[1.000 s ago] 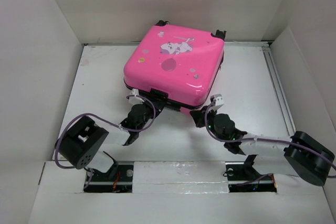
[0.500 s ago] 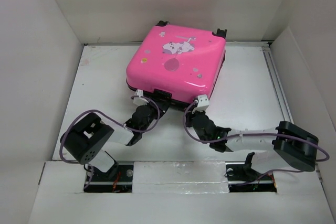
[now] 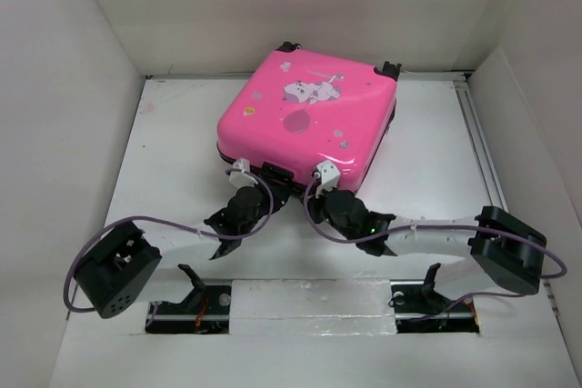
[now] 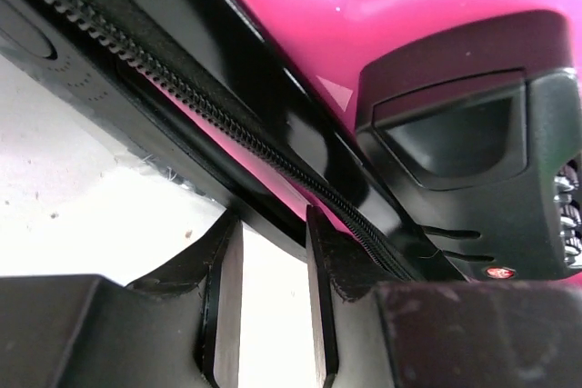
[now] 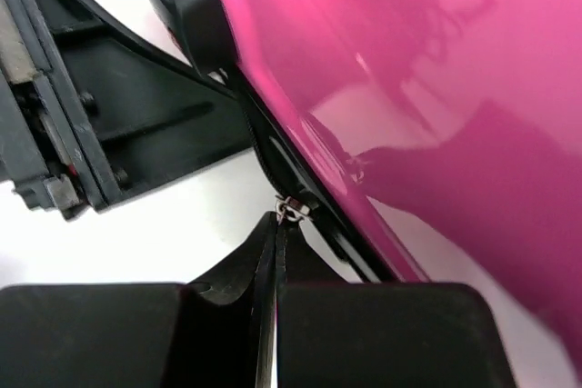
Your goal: Pack the luggage
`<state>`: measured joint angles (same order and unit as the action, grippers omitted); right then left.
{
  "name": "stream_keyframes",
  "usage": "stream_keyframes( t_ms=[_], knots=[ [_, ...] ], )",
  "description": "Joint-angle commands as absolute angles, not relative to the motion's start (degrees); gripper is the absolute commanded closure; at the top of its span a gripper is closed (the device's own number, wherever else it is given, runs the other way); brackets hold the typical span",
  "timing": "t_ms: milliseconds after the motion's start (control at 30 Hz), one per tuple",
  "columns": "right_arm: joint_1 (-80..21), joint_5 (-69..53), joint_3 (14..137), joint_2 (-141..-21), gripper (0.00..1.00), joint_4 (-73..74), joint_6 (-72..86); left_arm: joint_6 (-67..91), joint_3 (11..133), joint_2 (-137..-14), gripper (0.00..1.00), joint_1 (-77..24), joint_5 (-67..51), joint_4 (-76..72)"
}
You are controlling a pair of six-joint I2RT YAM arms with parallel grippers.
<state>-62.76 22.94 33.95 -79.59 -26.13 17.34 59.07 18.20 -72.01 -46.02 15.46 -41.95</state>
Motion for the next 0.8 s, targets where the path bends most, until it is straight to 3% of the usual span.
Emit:
stream_keyframes(
  t_ms=[0,133,233,267,300,367,467,633,767],
  knots=[
    [-62.59,5.90,36.05,-78.57,1.00,-37.68,18.80,53.26,23.10,-68.99,1.00,-51.49,4.21,-48.43],
    [-57.23,-5.33,28.57,-81.83,1.00,-56.83,23.19,51.95,23.12,-65.84,0.95,-53.43,7.82,-45.62],
    [-57.22,-3.52,27.08,-79.21,1.00,-53.54,23.20,51.42,23.64,-61.62,0.88,-53.44,8.44,-40.96],
    [-57.22,-2.91,26.20,-77.97,1.00,-53.00,23.20,51.42,23.12,-60.31,0.82,-53.44,8.44,-40.96],
    [-57.22,-1.68,24.54,-75.35,1.00,-51.52,23.20,50.81,23.12,-57.42,0.67,-53.44,8.96,-38.87],
    [-57.22,-1.06,23.99,-73.14,1.00,-49.33,23.20,48.70,23.12,-54.07,0.48,-53.44,9.49,-36.49],
    [-57.22,0.87,23.99,-69.98,1.00,-45.36,23.82,44.06,24.34,-46.08,0.23,-53.96,14.66,-27.65],
    [-57.22,2.55,23.47,-65.67,1.00,-38.15,24.35,37.98,24.96,-31.15,0.18,-53.96,32.12,-20.21],
    [-57.74,0.44,22.85,-62.24,1.00,-33.86,26.10,39.11,27.67,-31.98,0.13,-52.22,45.68,-20.21]
  ],
)
